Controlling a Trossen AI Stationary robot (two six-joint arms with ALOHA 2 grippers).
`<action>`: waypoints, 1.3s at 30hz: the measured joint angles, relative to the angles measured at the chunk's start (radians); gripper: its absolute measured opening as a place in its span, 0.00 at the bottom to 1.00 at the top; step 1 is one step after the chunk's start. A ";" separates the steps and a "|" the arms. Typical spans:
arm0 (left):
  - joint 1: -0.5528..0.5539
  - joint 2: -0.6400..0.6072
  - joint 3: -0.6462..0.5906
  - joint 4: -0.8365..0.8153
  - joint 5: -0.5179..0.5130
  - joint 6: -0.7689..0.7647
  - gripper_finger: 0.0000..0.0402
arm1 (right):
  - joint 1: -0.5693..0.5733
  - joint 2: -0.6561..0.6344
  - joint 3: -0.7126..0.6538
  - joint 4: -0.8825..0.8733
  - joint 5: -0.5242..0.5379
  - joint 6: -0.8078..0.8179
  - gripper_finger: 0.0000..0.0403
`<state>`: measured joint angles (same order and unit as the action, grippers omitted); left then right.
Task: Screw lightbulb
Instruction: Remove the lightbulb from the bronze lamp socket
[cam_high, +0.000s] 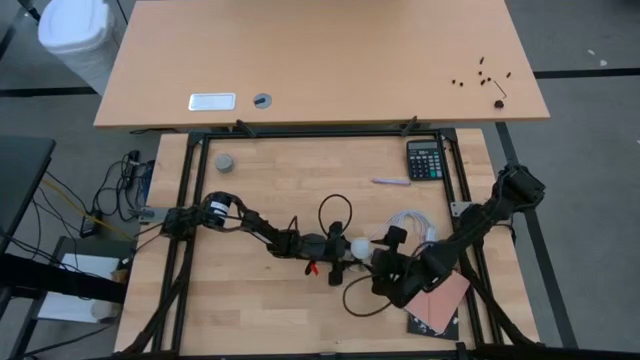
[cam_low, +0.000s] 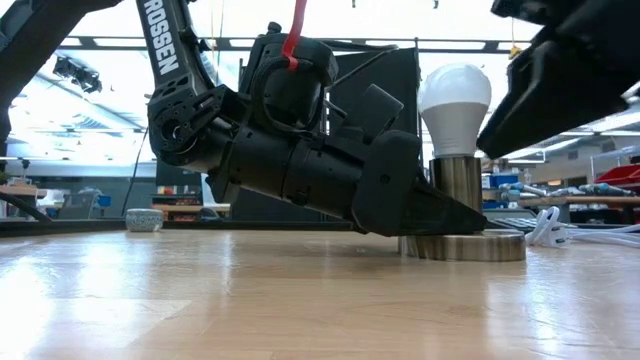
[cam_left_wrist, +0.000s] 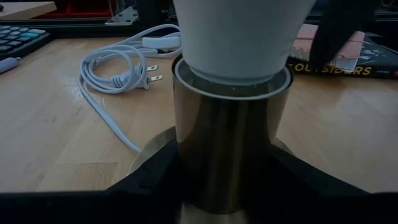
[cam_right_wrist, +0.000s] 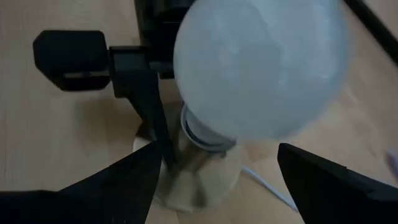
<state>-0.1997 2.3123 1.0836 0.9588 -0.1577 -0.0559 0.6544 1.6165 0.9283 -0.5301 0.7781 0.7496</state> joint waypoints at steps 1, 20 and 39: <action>0.000 0.000 0.000 0.000 0.000 0.000 0.47 | -0.009 0.000 -0.008 0.028 -0.007 -0.017 0.82; 0.002 0.000 0.002 0.000 -0.004 -0.009 0.47 | -0.031 -0.010 -0.024 -0.041 0.111 -0.018 0.80; 0.001 0.000 0.000 -0.001 -0.001 -0.003 0.47 | 0.000 -0.079 -0.092 0.130 0.073 0.012 0.72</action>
<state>-0.1986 2.3123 1.0832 0.9580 -0.1589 -0.0589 0.6540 1.5372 0.8366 -0.4000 0.8512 0.7613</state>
